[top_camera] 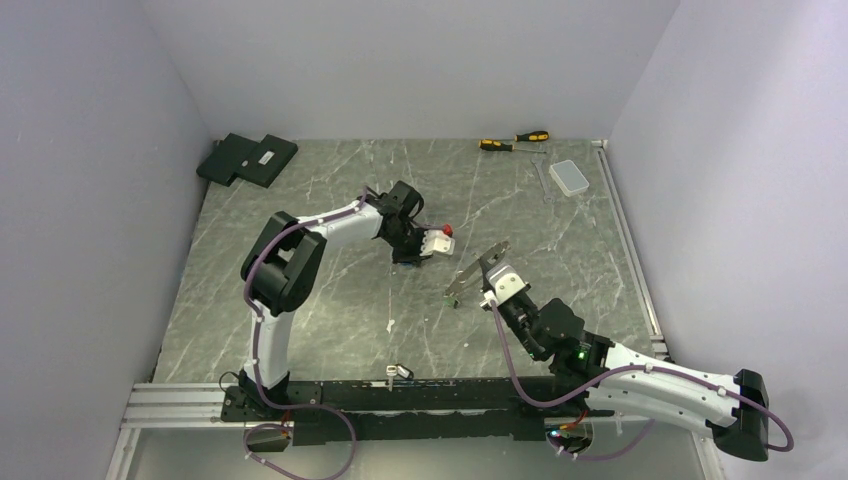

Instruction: Put the keys on the keyring

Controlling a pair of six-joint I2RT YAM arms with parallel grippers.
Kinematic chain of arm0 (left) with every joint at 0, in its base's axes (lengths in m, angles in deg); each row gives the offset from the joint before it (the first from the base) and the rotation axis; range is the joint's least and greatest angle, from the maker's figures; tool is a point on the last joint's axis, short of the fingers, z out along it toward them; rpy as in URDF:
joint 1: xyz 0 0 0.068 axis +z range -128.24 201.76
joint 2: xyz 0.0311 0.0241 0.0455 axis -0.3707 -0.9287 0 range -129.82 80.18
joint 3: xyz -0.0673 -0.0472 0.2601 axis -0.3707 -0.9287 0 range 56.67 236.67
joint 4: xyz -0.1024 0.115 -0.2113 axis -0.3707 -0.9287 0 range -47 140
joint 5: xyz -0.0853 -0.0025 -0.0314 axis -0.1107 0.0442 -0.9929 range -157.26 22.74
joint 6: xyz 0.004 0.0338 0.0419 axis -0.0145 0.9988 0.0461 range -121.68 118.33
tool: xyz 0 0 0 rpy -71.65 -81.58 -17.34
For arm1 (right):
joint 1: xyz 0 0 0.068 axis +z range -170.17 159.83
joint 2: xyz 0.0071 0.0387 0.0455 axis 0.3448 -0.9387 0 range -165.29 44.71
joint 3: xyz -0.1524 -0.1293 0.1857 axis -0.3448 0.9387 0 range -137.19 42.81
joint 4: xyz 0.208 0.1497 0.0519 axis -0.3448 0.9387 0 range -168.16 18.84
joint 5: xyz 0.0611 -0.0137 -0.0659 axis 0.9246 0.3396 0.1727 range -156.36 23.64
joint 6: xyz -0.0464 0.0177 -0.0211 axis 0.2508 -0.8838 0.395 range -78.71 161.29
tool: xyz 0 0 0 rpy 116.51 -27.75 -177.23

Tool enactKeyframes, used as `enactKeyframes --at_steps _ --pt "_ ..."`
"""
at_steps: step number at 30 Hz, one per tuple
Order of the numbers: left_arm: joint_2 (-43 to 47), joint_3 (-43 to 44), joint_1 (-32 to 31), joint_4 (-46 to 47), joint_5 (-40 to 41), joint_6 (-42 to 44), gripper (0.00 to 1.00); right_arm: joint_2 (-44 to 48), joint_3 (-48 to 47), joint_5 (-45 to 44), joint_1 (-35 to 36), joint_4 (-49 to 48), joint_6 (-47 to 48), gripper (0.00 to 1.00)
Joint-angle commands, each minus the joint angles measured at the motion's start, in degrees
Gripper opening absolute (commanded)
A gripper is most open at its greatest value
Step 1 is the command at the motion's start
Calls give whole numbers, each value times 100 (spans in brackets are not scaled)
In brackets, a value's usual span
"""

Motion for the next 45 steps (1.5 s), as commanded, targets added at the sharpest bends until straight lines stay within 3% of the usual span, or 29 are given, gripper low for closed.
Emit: enactKeyframes --at_steps 1,7,15,23,45 --pt "-113 87 -29 -136 54 143 11 57 -27 -10 10 -527 -45 0" --pt "75 37 -28 0 100 16 0 44 -27 -19 10 -518 -51 0" --pt "384 12 -29 -43 121 -7 0 43 -31 -10 12 -511 -54 0" --pt "953 -55 6 427 103 -753 0 45 -27 7 7 -518 -61 0" --pt "3188 -2005 343 2422 -494 -2547 0 -200 -115 628 6 -416 -195 0"
